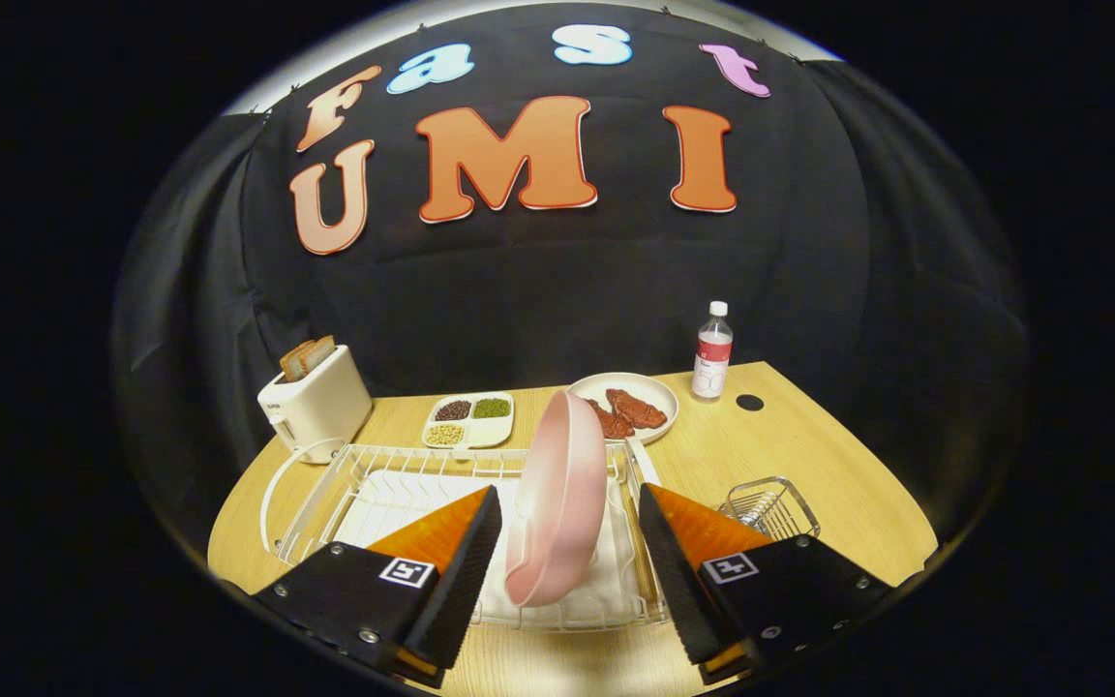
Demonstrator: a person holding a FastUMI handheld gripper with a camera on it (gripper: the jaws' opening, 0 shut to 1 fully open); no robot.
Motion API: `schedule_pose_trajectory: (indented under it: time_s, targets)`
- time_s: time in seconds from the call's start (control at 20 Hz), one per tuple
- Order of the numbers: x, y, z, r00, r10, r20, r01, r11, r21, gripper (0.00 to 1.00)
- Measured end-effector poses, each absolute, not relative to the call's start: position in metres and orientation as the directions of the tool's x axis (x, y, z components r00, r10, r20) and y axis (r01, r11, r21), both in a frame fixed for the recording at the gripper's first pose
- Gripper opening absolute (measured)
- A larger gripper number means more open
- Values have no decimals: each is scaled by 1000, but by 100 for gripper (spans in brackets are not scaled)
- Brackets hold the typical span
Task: Take the plate from the dish rack, then take the spoon from the basket and place it into the plate.
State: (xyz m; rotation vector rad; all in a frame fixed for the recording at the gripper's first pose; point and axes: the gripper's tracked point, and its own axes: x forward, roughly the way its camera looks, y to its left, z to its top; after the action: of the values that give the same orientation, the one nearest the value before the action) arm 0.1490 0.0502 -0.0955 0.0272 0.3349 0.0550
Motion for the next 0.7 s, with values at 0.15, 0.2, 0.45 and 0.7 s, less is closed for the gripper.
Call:
schedule_pose_trajectory:
  time_s: [0.15,0.2,0.45,0.7]
  targets:
    - [165,51,-107,931,46,-362,-39,999,24,71]
    - [170,50,-110,928,38,-371,-35,999,15,67]
    - [185,42,-106,927,-34,-374,29,999,-20,32]
    - [200,38,-82,944,-109,-310,74,990,-123,19]
